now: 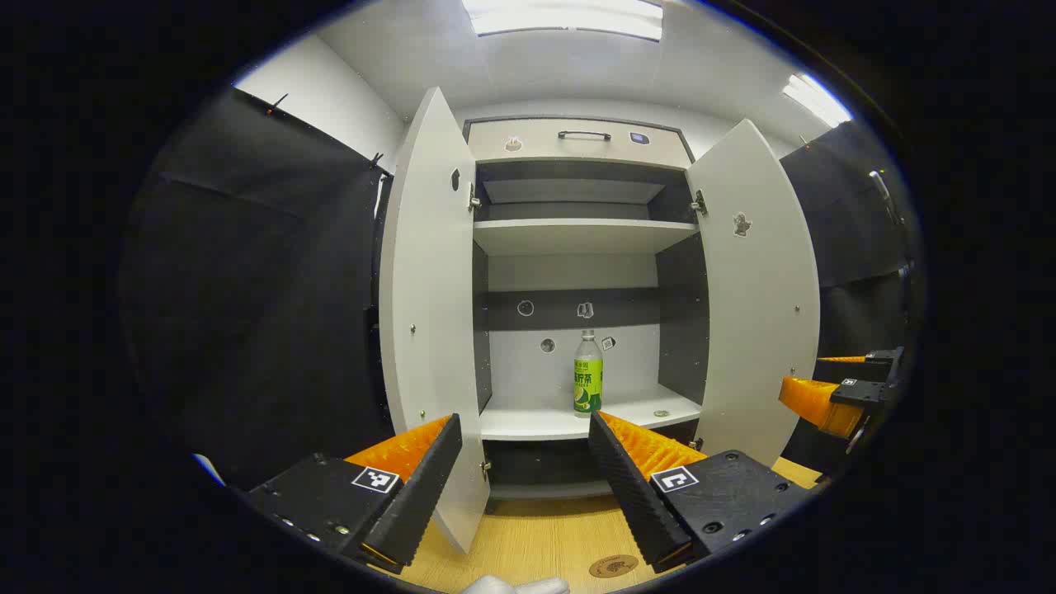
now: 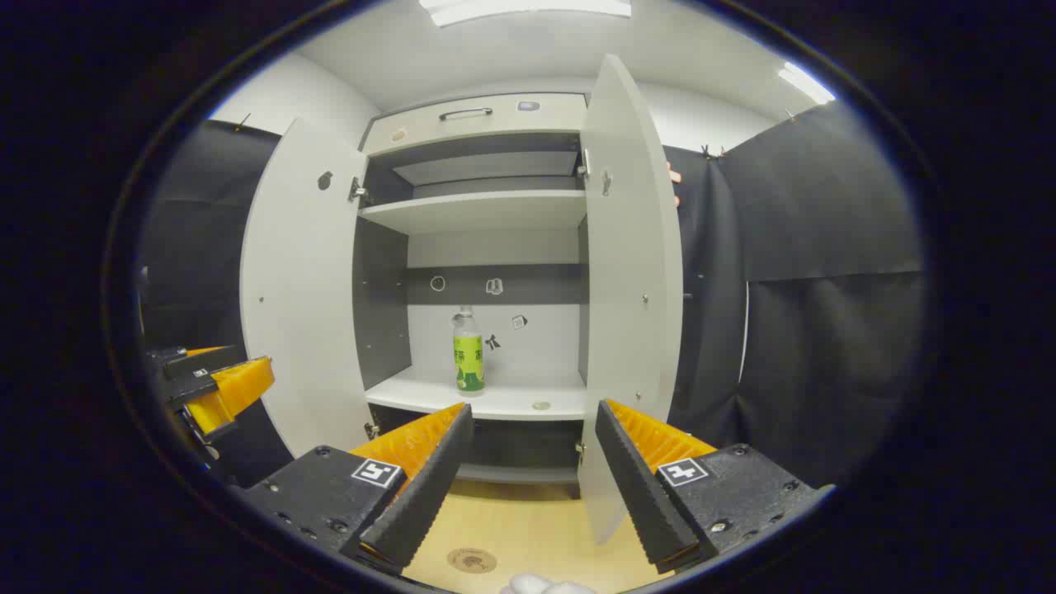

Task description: Grasp the bottle in the cabinet with the left hand and place it on the coaster, then close the right door with the right hand and the left door with the left hand.

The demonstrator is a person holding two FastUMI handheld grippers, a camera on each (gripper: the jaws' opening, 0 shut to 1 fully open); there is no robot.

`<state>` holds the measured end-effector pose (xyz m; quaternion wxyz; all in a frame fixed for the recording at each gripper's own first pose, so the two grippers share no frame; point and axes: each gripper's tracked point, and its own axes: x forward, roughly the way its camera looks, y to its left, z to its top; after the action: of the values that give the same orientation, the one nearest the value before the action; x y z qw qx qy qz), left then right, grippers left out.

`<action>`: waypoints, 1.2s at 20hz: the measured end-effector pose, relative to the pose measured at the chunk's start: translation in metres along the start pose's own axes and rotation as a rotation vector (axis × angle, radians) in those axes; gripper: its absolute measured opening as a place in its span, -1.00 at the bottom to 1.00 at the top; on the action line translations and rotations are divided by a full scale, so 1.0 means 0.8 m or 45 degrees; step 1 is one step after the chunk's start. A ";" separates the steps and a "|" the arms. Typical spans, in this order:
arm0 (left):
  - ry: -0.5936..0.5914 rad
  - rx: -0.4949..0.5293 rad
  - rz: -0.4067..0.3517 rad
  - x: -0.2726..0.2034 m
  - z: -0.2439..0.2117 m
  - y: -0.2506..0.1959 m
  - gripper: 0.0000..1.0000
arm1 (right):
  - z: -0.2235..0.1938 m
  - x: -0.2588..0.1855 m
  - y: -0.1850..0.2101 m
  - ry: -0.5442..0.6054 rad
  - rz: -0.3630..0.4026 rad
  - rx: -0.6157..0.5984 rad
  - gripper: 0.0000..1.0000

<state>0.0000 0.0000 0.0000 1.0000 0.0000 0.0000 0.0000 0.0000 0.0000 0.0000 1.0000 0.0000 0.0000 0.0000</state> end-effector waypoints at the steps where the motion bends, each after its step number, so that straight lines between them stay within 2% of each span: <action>1: 0.000 -0.004 -0.006 0.000 0.000 -0.002 0.89 | 0.000 0.000 0.000 -0.003 0.000 -0.001 0.96; 3: 0.001 -0.010 -0.012 0.000 0.000 -0.004 0.96 | 0.000 0.001 0.000 -0.005 0.004 -0.004 0.96; 6: 0.007 0.002 -0.005 0.000 0.001 -0.002 0.83 | -0.002 0.002 -0.001 0.001 0.016 -0.007 0.96; 7: 0.007 0.005 -0.001 0.001 0.002 -0.001 0.90 | -0.003 0.002 -0.001 0.003 0.019 -0.008 0.96; 22: 0.025 0.007 0.001 0.018 -0.004 0.004 0.89 | -0.008 0.006 -0.001 0.017 0.053 -0.001 0.96; 24: 0.014 0.013 -0.007 0.029 -0.002 0.002 0.96 | -0.009 0.007 0.000 0.024 0.055 -0.013 0.96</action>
<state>0.0233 0.0015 -0.0017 1.0000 0.0052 0.0056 -0.0026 0.0055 -0.0002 -0.0076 0.9997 -0.0050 0.0093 0.0217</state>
